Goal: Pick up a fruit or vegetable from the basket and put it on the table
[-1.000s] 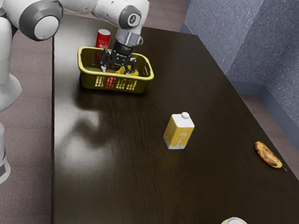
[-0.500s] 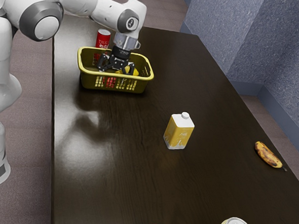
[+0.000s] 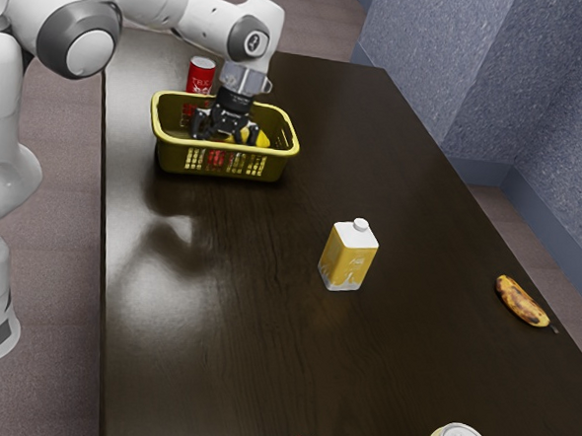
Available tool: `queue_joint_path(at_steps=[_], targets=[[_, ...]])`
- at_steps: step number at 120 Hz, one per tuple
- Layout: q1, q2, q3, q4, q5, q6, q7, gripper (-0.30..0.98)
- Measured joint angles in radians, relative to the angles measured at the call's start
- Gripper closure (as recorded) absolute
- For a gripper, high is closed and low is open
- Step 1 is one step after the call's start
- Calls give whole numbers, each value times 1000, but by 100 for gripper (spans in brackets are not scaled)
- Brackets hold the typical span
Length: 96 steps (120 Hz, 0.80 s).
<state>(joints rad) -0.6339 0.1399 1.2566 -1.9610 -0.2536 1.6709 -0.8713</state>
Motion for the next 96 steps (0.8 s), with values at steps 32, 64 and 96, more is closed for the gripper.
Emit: queue_joint_path(at_steps=[32, 64, 96], targets=[[6, 0, 6, 51, 19, -57, -1, 44], [23, 0, 6, 186, 69, -147, -2, 45], [-12, -40, -234, 363, 187, -302, 0, 40]])
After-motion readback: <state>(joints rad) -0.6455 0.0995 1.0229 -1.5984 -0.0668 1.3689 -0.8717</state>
